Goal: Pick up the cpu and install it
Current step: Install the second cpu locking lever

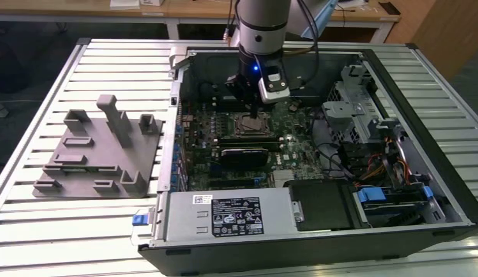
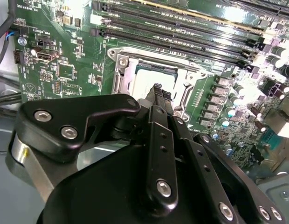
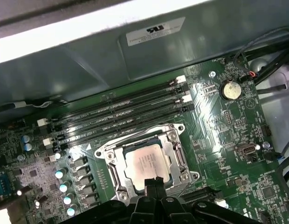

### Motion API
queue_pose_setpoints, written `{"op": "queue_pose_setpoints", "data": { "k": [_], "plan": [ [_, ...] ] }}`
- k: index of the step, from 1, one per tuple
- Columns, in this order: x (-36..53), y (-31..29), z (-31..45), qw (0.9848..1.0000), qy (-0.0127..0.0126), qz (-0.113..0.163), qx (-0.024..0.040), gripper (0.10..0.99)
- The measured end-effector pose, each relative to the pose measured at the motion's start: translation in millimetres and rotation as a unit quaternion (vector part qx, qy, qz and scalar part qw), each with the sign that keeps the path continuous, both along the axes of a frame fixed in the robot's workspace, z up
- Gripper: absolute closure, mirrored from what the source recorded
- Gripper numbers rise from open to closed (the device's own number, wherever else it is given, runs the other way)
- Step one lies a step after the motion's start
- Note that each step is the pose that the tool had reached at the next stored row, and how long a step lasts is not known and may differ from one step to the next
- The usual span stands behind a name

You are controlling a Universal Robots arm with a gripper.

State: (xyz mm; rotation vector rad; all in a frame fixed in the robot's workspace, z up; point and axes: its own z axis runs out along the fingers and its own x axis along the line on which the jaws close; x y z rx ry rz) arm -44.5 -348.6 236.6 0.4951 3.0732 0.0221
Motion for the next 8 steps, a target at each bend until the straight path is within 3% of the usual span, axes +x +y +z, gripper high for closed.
{"op": "queue_pose_setpoints", "data": {
  "k": [8],
  "plan": [
    [0.0, -6.1, 0.0, 1.0000, 0.0000, 0.000, -0.0001, 0.980]
  ]
}}
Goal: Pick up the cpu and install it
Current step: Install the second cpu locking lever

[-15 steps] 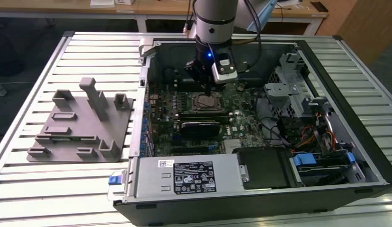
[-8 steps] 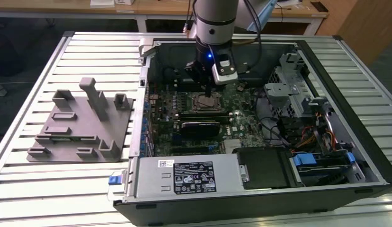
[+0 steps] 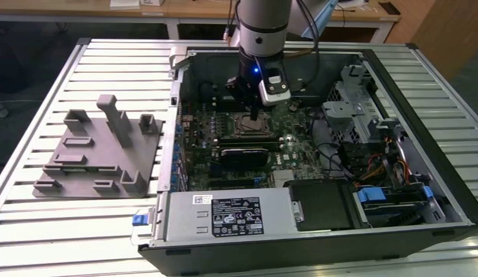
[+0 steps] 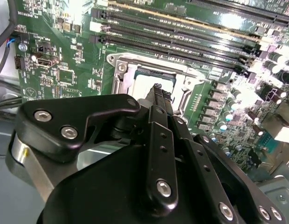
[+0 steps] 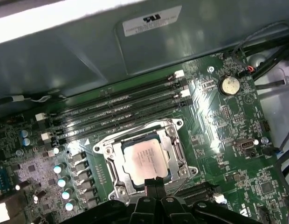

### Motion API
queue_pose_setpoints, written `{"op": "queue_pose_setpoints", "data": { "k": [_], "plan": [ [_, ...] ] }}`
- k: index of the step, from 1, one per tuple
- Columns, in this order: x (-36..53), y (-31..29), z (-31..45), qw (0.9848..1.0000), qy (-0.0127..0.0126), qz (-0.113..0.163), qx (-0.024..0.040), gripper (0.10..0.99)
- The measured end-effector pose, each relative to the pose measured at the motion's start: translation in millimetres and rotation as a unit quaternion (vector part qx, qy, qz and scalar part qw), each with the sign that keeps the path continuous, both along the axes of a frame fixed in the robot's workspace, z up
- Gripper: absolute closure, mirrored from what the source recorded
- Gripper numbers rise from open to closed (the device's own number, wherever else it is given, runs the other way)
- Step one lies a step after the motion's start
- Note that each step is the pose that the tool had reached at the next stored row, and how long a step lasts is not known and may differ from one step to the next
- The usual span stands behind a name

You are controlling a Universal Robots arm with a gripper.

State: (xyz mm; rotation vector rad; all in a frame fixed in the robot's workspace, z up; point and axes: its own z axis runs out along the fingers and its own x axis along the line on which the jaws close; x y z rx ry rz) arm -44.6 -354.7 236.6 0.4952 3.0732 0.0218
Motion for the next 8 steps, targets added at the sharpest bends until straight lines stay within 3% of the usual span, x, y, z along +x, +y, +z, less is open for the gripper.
{"op": "queue_pose_setpoints", "data": {
  "k": [8],
  "plan": [
    [-0.1, -10.9, -0.4, 1.0000, 0.0000, 0.000, 0.0000, 0.980]
  ]
}}
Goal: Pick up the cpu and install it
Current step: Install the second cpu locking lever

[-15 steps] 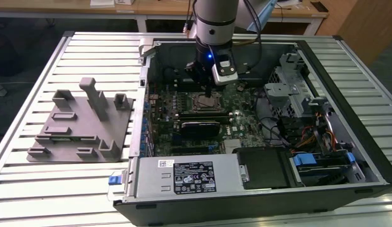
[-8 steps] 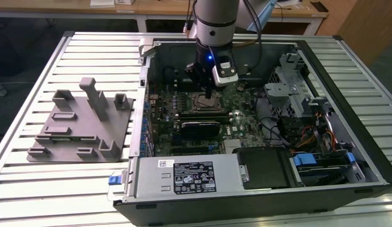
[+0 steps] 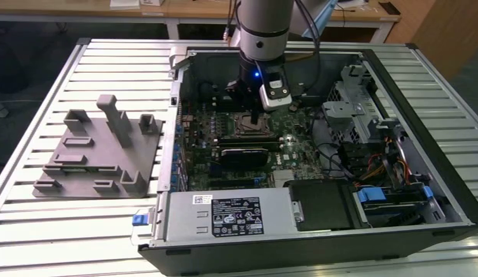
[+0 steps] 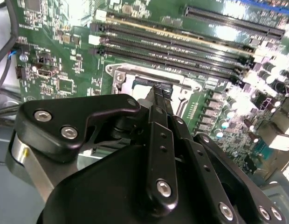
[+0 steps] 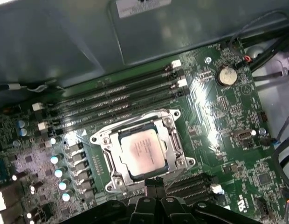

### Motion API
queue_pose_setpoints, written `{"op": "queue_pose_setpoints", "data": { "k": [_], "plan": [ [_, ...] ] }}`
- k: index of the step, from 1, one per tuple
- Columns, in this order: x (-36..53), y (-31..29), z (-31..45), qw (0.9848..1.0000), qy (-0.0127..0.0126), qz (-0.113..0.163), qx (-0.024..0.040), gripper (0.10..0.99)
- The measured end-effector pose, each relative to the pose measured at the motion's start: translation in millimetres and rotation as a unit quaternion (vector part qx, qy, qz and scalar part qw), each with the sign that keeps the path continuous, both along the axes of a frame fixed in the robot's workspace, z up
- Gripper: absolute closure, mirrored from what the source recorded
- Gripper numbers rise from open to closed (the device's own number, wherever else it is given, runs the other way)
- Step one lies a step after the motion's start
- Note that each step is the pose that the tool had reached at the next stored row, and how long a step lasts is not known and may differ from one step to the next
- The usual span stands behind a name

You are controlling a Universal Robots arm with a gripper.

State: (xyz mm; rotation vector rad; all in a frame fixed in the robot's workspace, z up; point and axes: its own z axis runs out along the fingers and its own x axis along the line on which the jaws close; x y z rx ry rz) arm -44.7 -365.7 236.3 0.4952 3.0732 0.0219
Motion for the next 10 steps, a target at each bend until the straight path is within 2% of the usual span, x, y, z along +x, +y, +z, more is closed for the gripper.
{"op": "queue_pose_setpoints", "data": {
  "k": [5, 10],
  "plan": [
    [0.0, -6.4, -0.2, 1.0000, 0.0000, 0.000, 0.0000, 0.980],
    [0.0, -8.1, -0.2, 1.0000, -0.0001, 0.000, 0.0001, 0.980]
  ]
}}
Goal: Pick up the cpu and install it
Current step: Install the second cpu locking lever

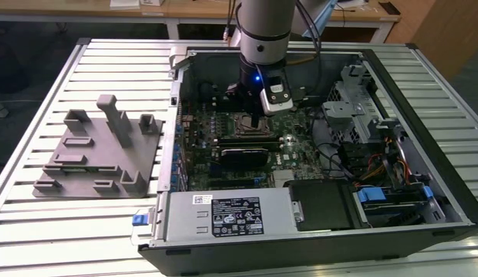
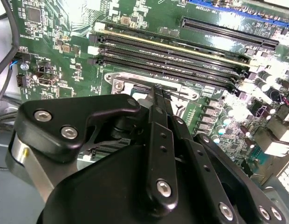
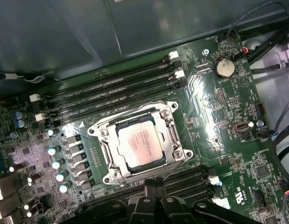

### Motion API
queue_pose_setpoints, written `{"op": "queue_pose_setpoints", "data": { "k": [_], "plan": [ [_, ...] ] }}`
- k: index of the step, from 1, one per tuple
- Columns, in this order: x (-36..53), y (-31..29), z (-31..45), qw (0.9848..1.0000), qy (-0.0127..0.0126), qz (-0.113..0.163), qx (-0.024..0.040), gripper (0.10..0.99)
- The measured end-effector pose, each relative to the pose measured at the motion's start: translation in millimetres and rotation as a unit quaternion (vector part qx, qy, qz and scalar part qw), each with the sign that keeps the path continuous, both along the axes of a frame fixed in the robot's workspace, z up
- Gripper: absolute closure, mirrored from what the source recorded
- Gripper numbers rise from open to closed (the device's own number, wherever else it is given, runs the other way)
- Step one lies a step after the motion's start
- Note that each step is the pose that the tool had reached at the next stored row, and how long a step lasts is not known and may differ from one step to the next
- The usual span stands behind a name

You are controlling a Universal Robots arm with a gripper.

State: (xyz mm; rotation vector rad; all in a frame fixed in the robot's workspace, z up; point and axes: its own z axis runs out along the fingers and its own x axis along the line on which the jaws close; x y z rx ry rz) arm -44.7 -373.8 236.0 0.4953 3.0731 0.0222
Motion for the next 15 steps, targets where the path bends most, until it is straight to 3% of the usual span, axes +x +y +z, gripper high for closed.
{"op": "queue_pose_setpoints", "data": {
  "k": [7, 15],
  "plan": [
    [-0.1, -4.5, 0.0, 1.0000, 0.0000, 0.002, 0.0000, 0.980],
    [-3.5, -6.4, -0.8, 0.9994, 0.0000, 0.034, 0.0000, 0.980]
  ]
}}
